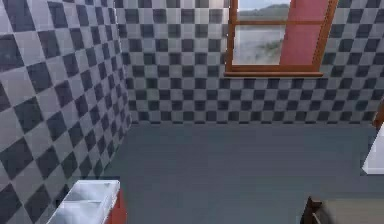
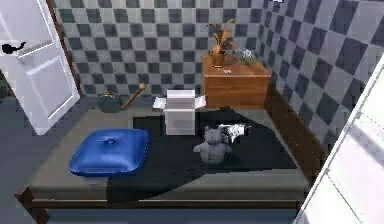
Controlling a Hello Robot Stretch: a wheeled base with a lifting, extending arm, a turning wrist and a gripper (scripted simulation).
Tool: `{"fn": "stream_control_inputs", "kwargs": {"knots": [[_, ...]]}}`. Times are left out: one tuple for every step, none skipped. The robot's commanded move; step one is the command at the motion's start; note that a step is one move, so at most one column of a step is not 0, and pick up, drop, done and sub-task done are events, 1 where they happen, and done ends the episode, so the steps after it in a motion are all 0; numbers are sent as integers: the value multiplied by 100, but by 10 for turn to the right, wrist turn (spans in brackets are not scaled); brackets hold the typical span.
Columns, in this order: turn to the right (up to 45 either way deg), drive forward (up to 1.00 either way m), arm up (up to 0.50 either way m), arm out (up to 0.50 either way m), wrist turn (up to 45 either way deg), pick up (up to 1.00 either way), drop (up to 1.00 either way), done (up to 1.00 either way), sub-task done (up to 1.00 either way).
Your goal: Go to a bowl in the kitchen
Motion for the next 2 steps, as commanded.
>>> {"fn": "stream_control_inputs", "kwargs": {"knots": [[180,0,0,0,0,0,0,0,0],[0,100,0,0,0,0,0,0,0]]}}
